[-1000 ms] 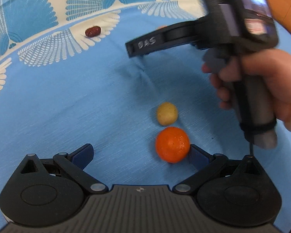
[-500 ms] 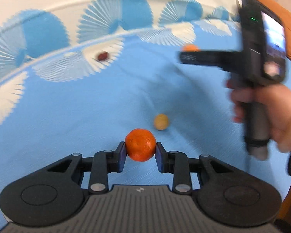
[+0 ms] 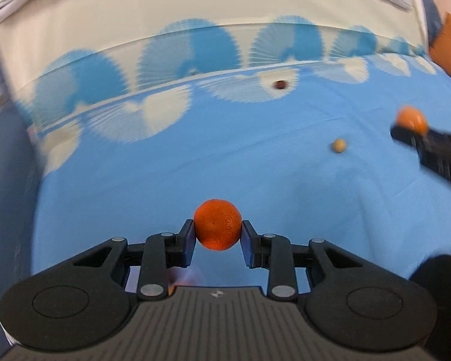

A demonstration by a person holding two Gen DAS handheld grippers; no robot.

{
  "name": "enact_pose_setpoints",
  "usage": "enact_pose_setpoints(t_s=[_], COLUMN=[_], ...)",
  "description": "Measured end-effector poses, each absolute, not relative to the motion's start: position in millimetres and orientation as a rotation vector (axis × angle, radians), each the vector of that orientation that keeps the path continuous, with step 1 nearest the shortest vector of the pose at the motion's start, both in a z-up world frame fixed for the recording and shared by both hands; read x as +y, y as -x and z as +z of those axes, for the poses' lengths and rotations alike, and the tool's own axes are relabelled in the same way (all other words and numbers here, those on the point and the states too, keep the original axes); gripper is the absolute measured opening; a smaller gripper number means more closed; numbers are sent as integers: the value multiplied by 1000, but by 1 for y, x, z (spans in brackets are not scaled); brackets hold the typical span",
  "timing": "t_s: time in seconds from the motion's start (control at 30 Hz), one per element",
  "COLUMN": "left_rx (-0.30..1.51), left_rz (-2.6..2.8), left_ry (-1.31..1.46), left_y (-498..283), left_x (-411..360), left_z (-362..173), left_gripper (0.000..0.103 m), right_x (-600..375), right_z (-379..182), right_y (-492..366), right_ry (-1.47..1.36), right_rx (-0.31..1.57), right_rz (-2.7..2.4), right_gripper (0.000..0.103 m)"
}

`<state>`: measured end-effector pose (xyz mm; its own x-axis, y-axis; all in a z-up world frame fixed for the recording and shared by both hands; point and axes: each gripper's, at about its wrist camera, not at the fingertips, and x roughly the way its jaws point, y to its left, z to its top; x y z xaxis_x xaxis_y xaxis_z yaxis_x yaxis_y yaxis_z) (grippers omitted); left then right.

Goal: Organize fruits
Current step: 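Carry both mandarins over the plate with both grippers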

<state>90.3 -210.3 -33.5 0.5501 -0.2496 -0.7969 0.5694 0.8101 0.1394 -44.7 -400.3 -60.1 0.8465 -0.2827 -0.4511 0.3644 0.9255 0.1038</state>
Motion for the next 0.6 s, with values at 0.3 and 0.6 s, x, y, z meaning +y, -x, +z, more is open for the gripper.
enact_pose_setpoints(t_s=[0.3,0.6], left_rx=[857,826], left_rz=[-375,-291], left_ry=[-343,-294], left_y=[-32,13], left_x=[-93,-18], left_z=[2,3], left_gripper=[35,35], right_x=[-268,-167], right_z=[-31,-19], right_y=[80,111], right_ry=[-224,-60], right_rx=[540,584], right_rz=[-25,166], right_gripper=[38,38])
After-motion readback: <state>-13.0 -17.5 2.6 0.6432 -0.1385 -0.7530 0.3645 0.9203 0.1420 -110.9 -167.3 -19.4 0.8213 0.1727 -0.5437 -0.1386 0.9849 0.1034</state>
